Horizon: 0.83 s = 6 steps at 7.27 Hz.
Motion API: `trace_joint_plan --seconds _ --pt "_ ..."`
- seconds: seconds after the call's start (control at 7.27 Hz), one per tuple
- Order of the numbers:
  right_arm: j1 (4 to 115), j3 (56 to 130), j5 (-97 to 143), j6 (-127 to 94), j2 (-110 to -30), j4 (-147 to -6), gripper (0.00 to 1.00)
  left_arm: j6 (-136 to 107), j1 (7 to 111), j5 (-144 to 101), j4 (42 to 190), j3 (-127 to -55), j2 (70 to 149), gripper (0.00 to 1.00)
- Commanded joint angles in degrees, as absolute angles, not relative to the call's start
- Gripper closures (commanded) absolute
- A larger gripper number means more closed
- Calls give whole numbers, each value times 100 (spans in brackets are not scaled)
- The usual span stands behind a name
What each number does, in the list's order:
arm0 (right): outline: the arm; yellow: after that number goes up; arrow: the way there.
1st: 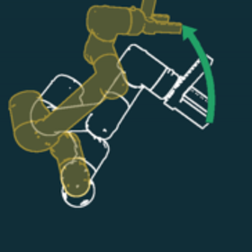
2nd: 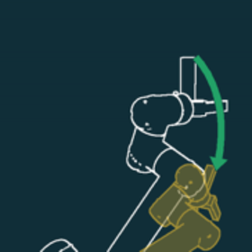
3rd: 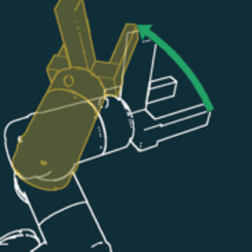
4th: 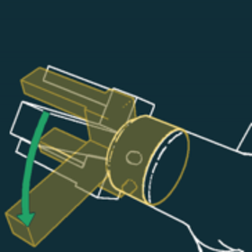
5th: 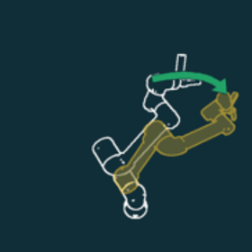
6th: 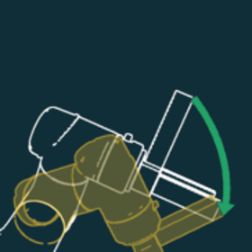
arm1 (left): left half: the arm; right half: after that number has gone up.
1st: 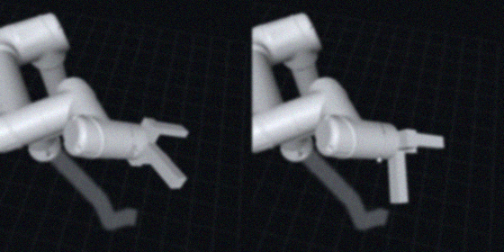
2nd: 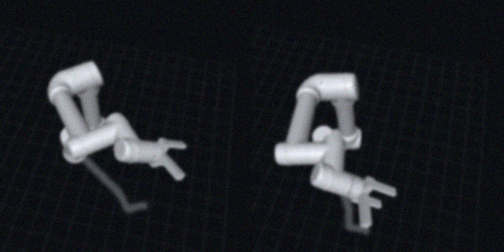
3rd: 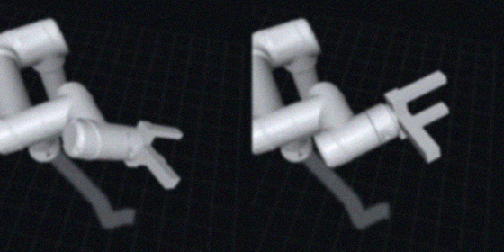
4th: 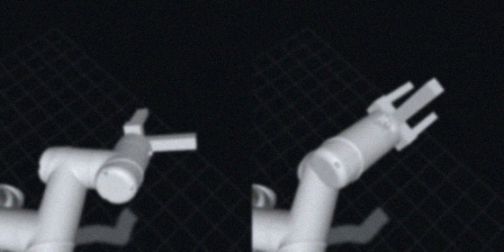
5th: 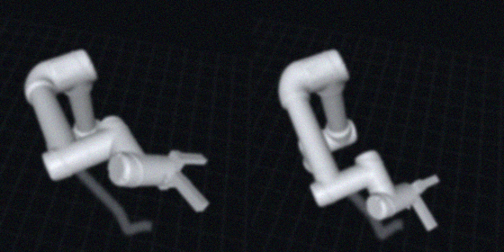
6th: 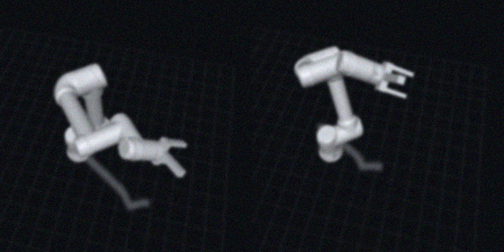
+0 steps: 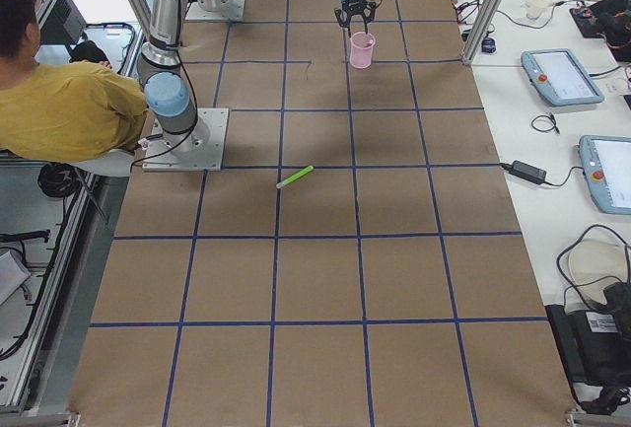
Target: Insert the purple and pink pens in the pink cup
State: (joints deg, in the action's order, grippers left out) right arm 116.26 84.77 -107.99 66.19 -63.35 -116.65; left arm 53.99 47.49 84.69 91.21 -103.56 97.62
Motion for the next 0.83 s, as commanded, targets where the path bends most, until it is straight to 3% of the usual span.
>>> trace_joint_plan --seconds 0.0,0.41,0.69 --pt "11087 8315 -10531 6636 -6782 -11584 0 5379 4799 8183 9702 -10327 9773 100" --pt "9541 8367 -9191 6566 -7723 -10666 0 4191 5289 6958 10230 -9917 9912 100" --pt "8993 8576 -8903 5118 -8293 -9987 0 2034 6479 6689 10380 -9712 9879 100"
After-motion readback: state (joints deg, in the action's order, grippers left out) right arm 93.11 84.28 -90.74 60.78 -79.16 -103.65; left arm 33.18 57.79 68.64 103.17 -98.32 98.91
